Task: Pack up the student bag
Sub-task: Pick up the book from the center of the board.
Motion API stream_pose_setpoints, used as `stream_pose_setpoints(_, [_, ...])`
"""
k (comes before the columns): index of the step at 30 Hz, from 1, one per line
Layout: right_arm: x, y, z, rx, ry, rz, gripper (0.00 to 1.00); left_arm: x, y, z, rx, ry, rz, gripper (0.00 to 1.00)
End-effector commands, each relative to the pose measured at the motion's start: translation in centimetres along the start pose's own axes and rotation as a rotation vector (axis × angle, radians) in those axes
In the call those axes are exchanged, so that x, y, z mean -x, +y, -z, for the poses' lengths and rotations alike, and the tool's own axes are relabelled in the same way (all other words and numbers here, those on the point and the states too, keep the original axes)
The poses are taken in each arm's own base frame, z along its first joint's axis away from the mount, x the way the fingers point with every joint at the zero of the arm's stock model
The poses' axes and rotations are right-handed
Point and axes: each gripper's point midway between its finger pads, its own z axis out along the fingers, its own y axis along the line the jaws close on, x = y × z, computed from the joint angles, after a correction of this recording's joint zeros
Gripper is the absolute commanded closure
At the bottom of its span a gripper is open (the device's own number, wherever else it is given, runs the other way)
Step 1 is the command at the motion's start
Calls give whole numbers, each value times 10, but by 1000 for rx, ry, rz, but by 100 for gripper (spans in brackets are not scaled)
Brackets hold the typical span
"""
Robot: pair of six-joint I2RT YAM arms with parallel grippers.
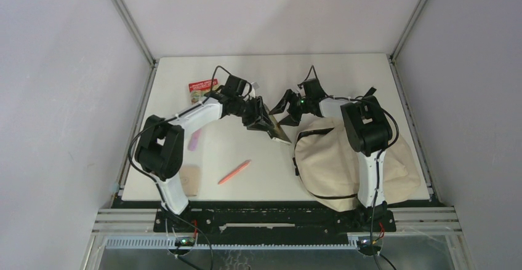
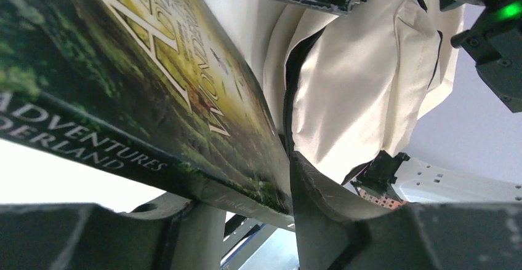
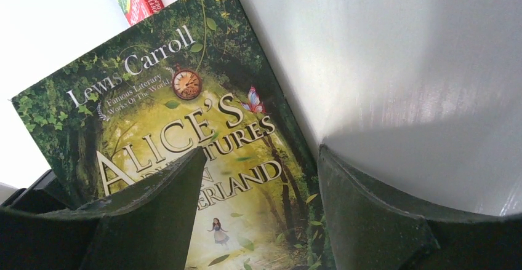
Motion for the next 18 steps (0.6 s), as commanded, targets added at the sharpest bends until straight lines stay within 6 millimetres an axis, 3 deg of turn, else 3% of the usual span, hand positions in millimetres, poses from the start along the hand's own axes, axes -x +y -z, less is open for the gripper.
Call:
stream_pose_setpoints(1, [-7,9,2,0,-6,27,24,1,-9,10,-4,-45,-5,56])
stream_pose_setpoints(6, [-11,11,2,0,3,37,24,1,2,4,34,-49,21,62])
stream_pose_setpoints(12, [-15,10,5,-15,10,46,24,3,2,9,40,-70,24,81])
stream_pose_setpoints(15, [-18,10,7,-11,12,51,24,5,-1,14,29,-79,14,99])
stream_pose_setpoints(18, [-19,15,16,-9,8,85,22,4,-5,21,6,-73,-37,100])
